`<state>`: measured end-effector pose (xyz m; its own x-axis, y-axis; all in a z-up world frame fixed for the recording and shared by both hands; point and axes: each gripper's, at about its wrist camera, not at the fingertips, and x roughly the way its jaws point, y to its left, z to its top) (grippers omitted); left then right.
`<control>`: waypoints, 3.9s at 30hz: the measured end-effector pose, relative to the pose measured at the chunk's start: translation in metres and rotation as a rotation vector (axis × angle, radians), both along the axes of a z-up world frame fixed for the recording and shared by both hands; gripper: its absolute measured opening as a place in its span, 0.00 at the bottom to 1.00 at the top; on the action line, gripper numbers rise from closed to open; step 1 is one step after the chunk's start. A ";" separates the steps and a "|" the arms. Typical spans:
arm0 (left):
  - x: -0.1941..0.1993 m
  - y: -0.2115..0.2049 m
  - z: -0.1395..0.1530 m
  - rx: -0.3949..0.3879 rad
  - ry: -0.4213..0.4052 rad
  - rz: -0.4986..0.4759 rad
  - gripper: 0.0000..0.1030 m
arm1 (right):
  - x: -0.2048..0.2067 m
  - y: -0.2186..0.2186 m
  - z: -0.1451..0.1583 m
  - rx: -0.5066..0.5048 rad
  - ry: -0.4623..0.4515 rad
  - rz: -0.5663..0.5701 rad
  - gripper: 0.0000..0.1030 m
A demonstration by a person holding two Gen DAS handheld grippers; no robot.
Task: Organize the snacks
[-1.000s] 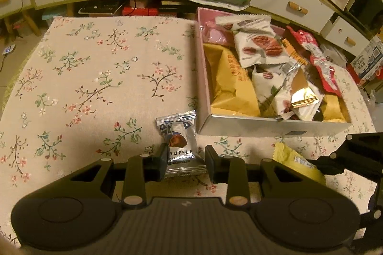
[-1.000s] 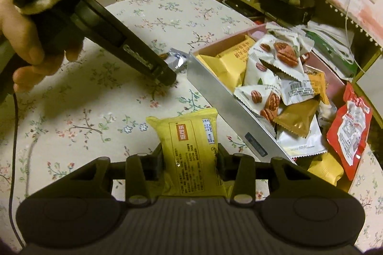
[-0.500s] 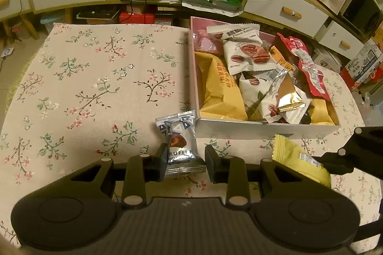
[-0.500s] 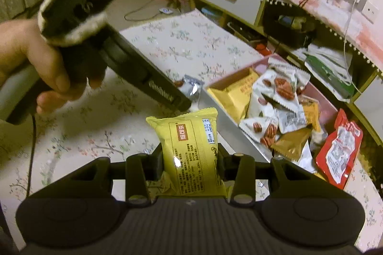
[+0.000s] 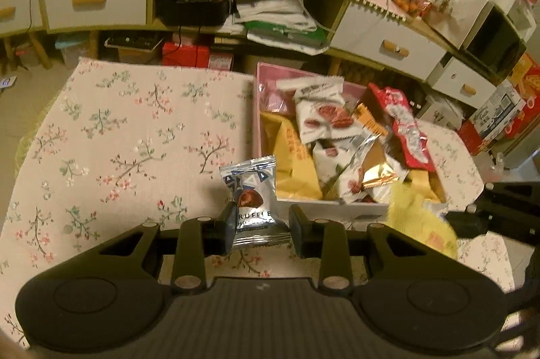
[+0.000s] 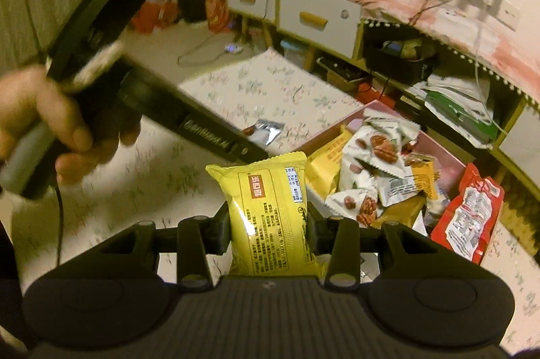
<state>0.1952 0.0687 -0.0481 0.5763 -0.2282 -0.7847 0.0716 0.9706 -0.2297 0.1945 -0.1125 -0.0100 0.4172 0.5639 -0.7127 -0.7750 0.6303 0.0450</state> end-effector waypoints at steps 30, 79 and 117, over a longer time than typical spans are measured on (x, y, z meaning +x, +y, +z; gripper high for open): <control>0.063 -0.101 -0.018 0.078 -0.162 -0.287 0.37 | 0.084 -0.118 -0.014 0.381 0.170 -0.620 0.38; 0.074 -0.010 0.006 -0.046 -0.108 -0.028 0.64 | 0.130 -0.080 -0.020 0.348 0.140 -0.618 0.65; -0.102 -0.063 0.064 0.230 -0.247 0.106 1.00 | -0.062 -0.065 0.018 0.066 0.028 -0.691 1.00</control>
<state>0.0930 0.0055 0.0159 0.7664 0.0093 -0.6424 -0.0059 1.0000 0.0073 0.1322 -0.1777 0.0076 0.6780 0.2181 -0.7020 -0.1954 0.9741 0.1139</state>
